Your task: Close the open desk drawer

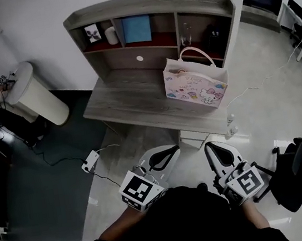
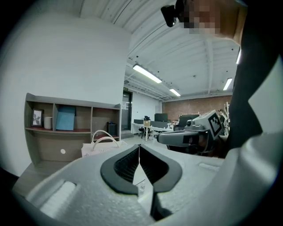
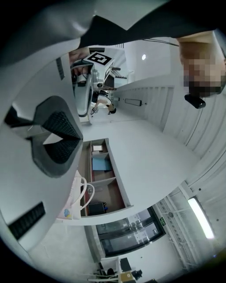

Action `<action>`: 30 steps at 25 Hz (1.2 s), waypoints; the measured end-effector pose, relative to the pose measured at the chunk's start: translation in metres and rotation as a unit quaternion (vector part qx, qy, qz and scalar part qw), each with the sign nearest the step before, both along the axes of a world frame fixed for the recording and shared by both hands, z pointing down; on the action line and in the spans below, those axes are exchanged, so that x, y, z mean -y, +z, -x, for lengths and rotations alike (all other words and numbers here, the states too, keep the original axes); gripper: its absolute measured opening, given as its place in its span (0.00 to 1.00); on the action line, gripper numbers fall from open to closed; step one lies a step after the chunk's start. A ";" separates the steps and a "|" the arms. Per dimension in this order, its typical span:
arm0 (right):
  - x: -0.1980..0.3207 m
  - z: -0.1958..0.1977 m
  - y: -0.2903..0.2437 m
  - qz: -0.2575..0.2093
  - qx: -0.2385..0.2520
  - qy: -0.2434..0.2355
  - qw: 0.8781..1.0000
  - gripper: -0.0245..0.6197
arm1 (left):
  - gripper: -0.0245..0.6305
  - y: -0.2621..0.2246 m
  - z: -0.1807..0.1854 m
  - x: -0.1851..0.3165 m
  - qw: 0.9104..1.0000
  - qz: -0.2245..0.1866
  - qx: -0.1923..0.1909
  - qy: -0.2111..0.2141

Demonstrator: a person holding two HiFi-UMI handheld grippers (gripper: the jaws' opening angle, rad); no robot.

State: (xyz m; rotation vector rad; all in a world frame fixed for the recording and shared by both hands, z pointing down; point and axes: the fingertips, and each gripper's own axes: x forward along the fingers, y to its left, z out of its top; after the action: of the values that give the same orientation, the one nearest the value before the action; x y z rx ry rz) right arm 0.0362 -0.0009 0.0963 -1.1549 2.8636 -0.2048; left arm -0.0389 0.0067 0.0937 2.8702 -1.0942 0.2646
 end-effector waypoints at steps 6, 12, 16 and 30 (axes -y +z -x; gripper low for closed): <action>-0.011 -0.040 -0.005 0.012 -0.003 -0.020 1.000 0.06 | 0.05 -0.016 -0.045 0.004 1.000 -0.018 -0.010 -0.014; -0.008 -0.086 -0.004 0.013 0.011 0.004 1.000 0.05 | 0.05 -0.019 -0.084 0.008 0.999 -0.031 -0.012 -0.020; -0.010 -0.095 0.003 0.021 0.016 0.005 1.000 0.05 | 0.05 -0.014 -0.097 0.005 0.999 -0.042 0.011 -0.010; 0.006 -0.080 0.002 0.018 0.010 -0.008 1.000 0.05 | 0.05 -0.010 -0.085 0.015 0.999 -0.017 -0.017 -0.026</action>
State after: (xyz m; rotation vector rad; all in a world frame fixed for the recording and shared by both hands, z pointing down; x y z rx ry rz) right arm 0.1158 -0.0064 0.0983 -1.1297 2.8651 -0.2677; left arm 0.0459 -0.0081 0.0837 2.8599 -1.1766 0.1956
